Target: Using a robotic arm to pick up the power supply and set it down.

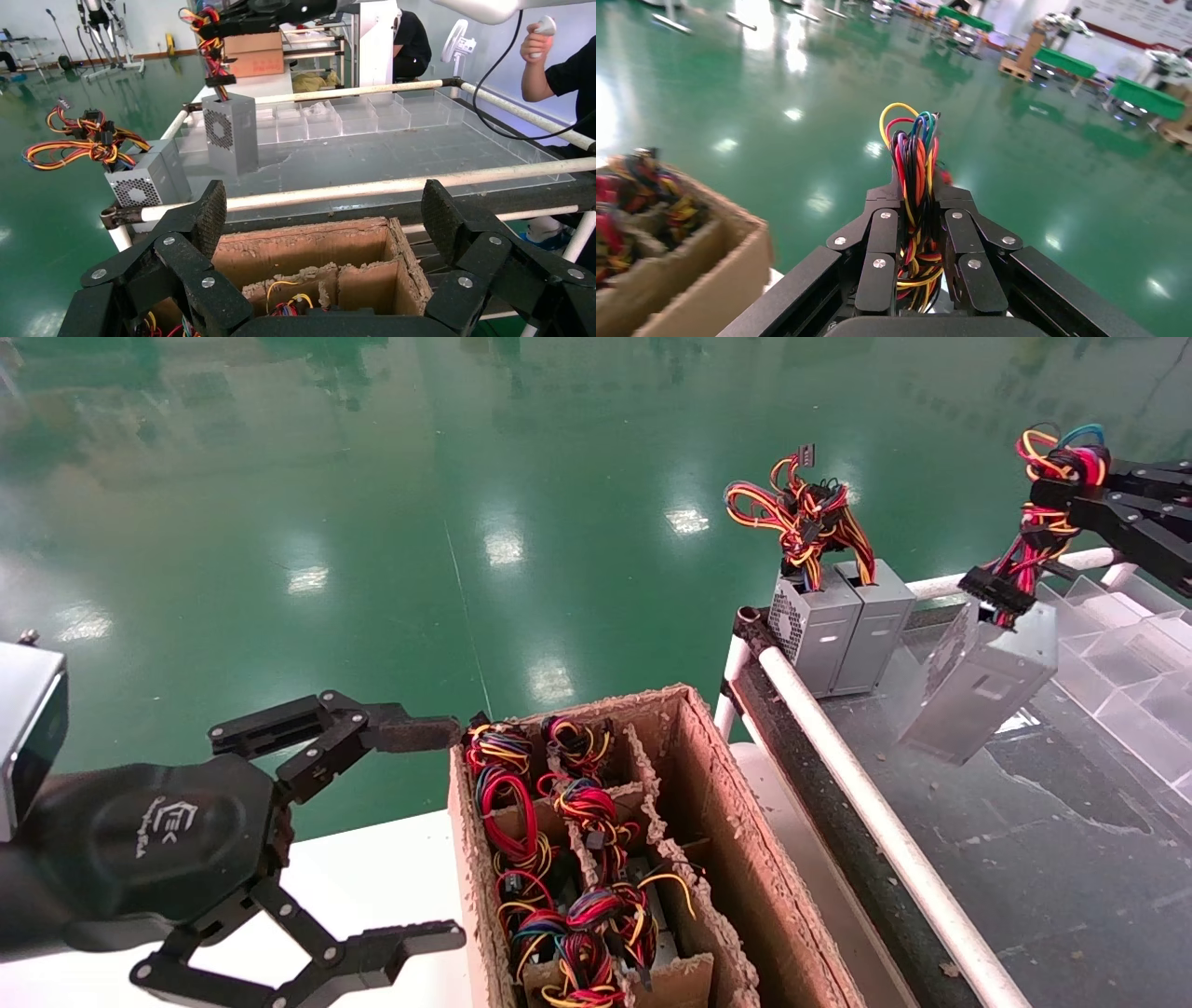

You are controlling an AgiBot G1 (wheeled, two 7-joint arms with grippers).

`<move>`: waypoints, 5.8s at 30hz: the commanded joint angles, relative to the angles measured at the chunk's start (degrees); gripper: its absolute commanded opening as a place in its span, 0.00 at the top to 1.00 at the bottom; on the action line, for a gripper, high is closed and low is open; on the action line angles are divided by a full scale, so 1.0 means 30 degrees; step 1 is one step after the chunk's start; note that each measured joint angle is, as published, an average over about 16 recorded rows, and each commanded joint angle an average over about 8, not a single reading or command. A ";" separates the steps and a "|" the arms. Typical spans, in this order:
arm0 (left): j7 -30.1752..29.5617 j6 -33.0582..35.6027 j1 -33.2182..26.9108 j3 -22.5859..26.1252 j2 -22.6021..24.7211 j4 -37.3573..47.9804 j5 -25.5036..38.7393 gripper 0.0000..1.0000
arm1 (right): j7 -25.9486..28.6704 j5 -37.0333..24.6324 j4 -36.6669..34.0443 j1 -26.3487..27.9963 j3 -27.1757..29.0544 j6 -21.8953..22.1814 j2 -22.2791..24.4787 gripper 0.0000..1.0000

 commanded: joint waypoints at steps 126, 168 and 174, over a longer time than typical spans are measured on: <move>0.0071 -0.0062 -0.0031 0.0142 -0.0059 0.0000 -0.0098 0.00 | -0.6159 -0.5236 -1.1707 0.6294 -0.2699 0.8560 -0.8887 1.00; 0.0093 -0.0080 -0.0041 0.0185 -0.0076 0.0000 -0.0127 0.00 | -0.6066 -0.4388 -1.1875 0.5979 -0.2099 0.9202 -0.9523 0.00; 0.0096 -0.0083 -0.0042 0.0191 -0.0079 0.0000 -0.0131 0.00 | -0.4332 -0.2922 -1.2246 0.6041 -0.1068 0.7723 -0.9173 0.00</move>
